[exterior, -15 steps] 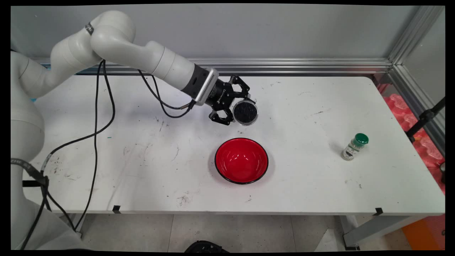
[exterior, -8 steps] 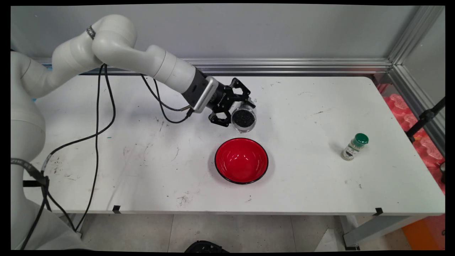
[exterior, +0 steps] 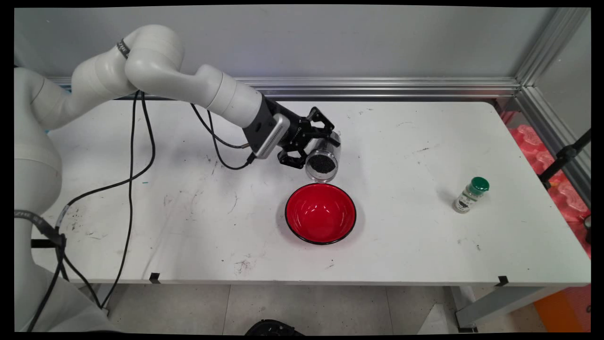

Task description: Pour the black seasoning powder in the red bowl

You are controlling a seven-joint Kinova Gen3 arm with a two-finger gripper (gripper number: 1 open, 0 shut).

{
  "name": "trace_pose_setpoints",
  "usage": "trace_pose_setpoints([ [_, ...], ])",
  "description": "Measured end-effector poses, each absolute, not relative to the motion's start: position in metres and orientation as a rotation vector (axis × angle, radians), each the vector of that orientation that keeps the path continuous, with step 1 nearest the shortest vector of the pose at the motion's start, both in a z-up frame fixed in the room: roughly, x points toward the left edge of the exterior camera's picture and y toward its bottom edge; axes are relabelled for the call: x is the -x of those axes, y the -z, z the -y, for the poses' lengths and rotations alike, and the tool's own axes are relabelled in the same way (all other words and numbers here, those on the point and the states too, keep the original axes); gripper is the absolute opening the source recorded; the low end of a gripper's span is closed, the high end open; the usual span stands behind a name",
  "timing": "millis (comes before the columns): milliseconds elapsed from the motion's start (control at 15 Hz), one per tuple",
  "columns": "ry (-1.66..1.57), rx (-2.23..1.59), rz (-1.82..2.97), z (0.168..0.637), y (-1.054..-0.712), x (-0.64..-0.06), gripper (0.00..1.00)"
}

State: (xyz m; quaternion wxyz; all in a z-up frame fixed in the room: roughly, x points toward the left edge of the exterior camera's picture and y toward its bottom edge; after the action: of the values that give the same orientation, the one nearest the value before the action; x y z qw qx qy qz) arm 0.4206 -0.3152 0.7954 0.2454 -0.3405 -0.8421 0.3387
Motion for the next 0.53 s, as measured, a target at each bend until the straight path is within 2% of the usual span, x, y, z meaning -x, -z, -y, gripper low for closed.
trace_pose_setpoints([
  [533,-1.006,1.087,2.275,0.3104,-0.7917,-0.4104,0.0],
])
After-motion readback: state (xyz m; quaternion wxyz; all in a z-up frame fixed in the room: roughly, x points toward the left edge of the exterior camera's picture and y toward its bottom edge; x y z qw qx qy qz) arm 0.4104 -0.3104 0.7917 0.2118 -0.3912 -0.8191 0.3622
